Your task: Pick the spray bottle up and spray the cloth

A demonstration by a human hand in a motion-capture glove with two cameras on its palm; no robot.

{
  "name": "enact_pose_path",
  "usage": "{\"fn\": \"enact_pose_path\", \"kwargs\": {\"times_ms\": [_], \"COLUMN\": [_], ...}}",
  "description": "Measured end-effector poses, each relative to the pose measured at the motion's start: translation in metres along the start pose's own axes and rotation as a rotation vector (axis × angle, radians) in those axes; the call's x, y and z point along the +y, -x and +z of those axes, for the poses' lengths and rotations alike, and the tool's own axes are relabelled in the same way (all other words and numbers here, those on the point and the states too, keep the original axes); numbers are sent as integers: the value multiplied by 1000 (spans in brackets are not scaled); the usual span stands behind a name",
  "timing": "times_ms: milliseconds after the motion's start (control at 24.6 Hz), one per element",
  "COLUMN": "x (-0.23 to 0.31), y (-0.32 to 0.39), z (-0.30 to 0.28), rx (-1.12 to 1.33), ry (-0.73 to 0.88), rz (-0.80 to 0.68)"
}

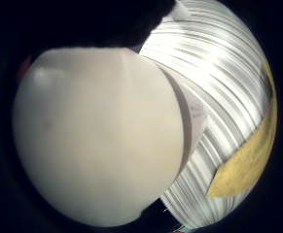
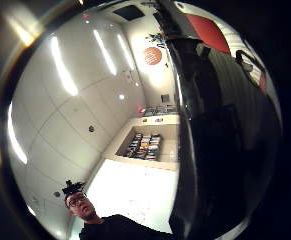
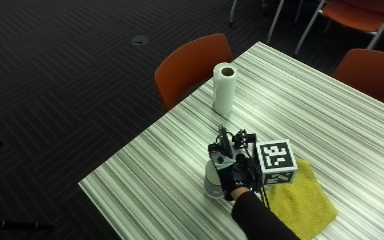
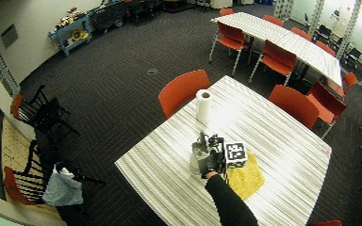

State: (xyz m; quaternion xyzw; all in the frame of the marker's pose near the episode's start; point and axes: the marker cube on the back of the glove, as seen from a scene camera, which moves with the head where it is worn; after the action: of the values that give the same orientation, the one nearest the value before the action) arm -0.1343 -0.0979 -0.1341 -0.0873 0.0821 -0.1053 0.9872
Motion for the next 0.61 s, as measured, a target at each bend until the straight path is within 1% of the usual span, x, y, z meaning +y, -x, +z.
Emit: {"fn": "enact_pose_path", "kwargs": {"times_ms": [244,610], "x": [6,14], "y": [-16,-28], "z": [0,7], "rx": [31,77], "ry": [-10,24], "rz": [5,16]}}
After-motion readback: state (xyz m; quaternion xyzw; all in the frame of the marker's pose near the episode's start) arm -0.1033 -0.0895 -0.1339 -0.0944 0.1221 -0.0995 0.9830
